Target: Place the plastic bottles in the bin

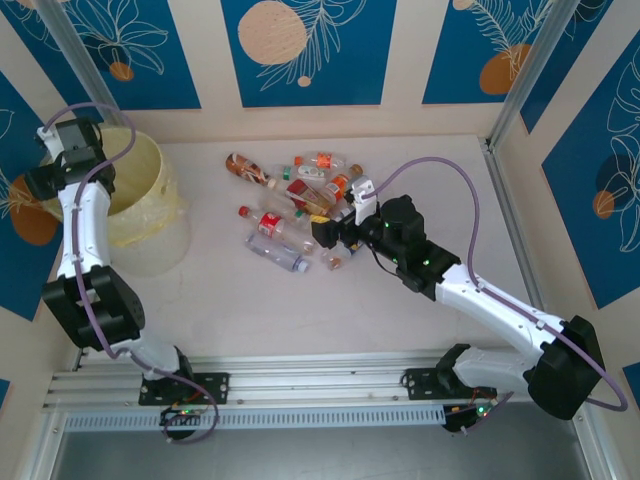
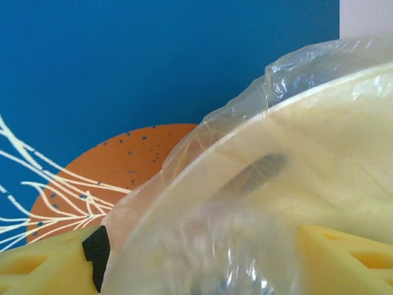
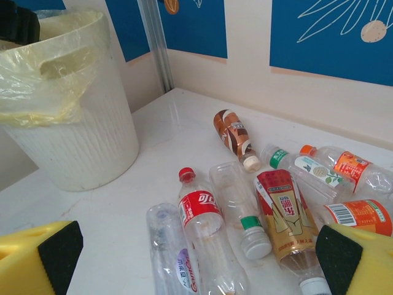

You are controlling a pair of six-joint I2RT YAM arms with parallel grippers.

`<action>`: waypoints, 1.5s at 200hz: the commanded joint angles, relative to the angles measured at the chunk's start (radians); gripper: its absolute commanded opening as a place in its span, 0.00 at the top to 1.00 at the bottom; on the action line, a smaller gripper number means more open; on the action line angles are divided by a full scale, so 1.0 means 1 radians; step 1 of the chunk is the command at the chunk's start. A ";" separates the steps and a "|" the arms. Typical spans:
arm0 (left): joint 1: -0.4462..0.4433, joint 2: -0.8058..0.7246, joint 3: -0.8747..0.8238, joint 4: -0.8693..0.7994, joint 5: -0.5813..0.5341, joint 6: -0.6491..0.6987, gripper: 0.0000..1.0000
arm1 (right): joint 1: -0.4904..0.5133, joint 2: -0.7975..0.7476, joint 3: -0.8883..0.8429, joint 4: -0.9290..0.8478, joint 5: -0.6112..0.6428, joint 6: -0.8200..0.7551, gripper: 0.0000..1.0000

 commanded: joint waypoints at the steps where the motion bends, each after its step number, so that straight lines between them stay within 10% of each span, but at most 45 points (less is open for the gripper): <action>1: 0.011 -0.020 0.052 -0.049 0.054 -0.067 0.12 | -0.002 -0.019 0.028 -0.008 -0.010 -0.003 0.00; 78: -0.063 -0.104 0.041 -0.052 0.212 -0.155 0.00 | -0.001 -0.063 -0.013 -0.033 0.045 0.039 0.01; 161: -0.332 -0.118 0.051 0.052 0.225 -0.138 0.00 | -0.036 -0.097 -0.059 -0.078 0.220 0.146 0.00; 198: -0.355 -0.137 0.040 0.119 0.643 -0.297 0.00 | -0.145 -0.066 -0.035 -0.249 0.213 0.364 0.00; 300: -0.467 -0.275 -0.216 0.469 1.217 -0.449 0.00 | -0.201 0.041 -0.048 -0.428 0.181 0.748 0.00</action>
